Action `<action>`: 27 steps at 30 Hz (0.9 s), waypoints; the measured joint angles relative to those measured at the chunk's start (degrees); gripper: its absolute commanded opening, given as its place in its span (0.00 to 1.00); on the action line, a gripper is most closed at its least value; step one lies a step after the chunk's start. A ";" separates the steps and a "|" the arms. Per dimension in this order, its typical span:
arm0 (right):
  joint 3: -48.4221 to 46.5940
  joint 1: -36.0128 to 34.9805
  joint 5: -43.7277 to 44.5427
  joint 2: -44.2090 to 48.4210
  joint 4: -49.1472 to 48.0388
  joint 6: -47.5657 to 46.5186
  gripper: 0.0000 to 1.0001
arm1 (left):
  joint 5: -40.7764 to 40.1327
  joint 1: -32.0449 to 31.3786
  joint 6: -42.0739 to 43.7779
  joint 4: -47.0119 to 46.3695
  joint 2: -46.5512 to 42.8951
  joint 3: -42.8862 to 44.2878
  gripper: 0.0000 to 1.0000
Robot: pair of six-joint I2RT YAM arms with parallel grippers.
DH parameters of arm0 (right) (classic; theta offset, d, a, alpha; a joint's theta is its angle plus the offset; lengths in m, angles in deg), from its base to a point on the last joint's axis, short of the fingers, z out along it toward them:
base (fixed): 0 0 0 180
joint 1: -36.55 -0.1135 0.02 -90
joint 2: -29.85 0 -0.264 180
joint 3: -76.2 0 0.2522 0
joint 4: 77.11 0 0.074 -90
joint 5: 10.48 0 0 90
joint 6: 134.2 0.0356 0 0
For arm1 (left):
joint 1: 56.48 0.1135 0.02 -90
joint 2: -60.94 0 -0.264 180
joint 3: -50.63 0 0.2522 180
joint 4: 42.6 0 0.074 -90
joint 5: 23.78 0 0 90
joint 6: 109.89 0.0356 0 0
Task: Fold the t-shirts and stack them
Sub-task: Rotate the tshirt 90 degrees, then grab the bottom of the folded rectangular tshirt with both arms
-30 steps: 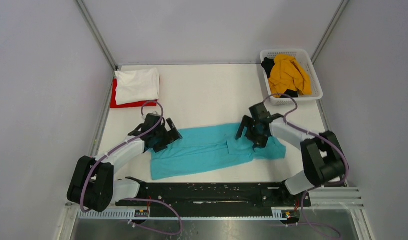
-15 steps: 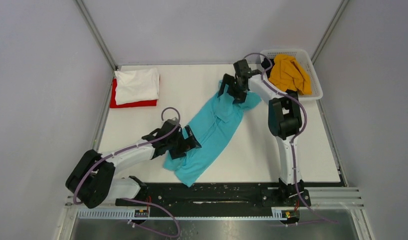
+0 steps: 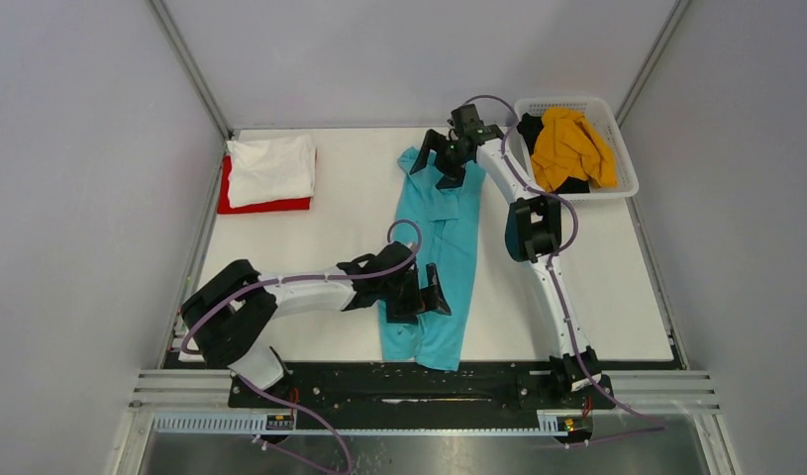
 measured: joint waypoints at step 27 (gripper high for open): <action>95.01 -12.48 20.17 80.72 -13.73 -4.85 0.95 | -11.85 -4.96 12.96 26.86 -24.35 -11.87 0.59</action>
